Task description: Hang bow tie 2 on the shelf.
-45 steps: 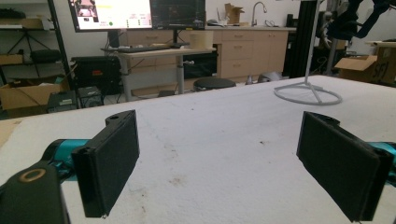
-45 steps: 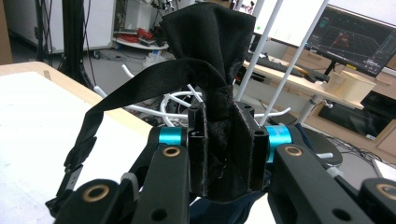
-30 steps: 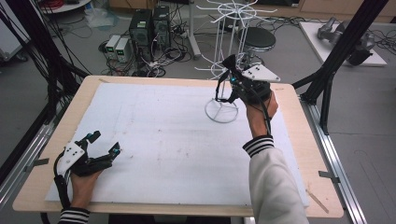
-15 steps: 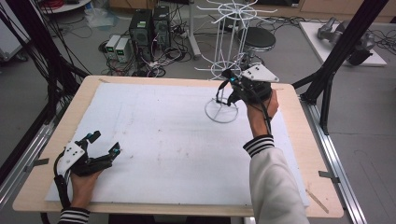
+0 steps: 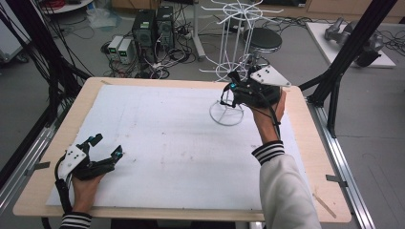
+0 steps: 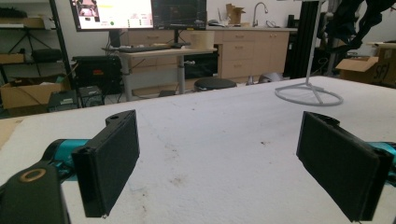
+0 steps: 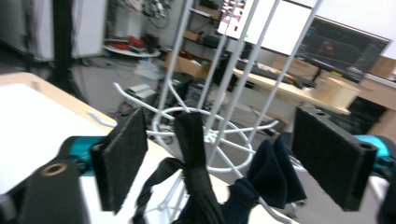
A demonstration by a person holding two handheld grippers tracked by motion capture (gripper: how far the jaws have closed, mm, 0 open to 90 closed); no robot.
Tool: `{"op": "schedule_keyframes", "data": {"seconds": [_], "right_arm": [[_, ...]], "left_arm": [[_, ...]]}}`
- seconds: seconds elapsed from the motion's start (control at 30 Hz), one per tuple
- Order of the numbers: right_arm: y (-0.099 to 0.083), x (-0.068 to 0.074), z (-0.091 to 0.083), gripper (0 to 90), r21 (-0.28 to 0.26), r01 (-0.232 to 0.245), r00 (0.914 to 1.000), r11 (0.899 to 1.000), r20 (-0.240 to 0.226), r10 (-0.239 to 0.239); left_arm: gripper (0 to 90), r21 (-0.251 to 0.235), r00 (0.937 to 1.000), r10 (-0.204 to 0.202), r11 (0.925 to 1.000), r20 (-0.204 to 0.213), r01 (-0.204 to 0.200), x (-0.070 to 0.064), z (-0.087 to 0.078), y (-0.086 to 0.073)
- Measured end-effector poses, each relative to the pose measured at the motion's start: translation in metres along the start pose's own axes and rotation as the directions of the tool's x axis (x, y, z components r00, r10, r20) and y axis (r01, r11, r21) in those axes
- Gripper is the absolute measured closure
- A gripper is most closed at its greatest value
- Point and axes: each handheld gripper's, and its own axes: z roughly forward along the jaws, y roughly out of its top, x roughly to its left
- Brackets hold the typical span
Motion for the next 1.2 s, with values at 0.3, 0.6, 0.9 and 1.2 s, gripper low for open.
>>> {"op": "schedule_keyframes", "data": {"seconds": [0.3, 0.6, 0.9, 1.2], "right_arm": [[-0.003, 0.0, -0.036, 10.5, -0.051, -0.032, 0.997, 0.998, -0.072, 0.028], [-0.047, 0.001, -0.089, 10.5, -0.111, -0.082, 0.9927, 0.99, -0.097, 0.072], [-0.117, 0.004, -0.124, 10.5, -0.107, -0.16, 0.9867, 0.981, -0.046, 0.156], [-0.18, 0.018, -0.133, 10.5, -0.113, -0.214, 0.9766, 0.97, -0.01, 0.215]], "left_arm": [[13.5, -0.002, 1.0, 0.007, 1.0, -0.003, -0.007, -0.001, -0.001, 0.0], [13.5, -0.007, 1.0, -0.001, 1.0, -0.004, 0.001, 0.0, -0.001, 0.0], [13.5, -0.01, 1.0, 0.004, 0.9999, -0.007, -0.004, 0.0, -0.001, 0.0], [13.5, -0.011, 1.0, 0.005, 0.9999, -0.007, -0.005, 0.0, -0.001, 0.0]]}}
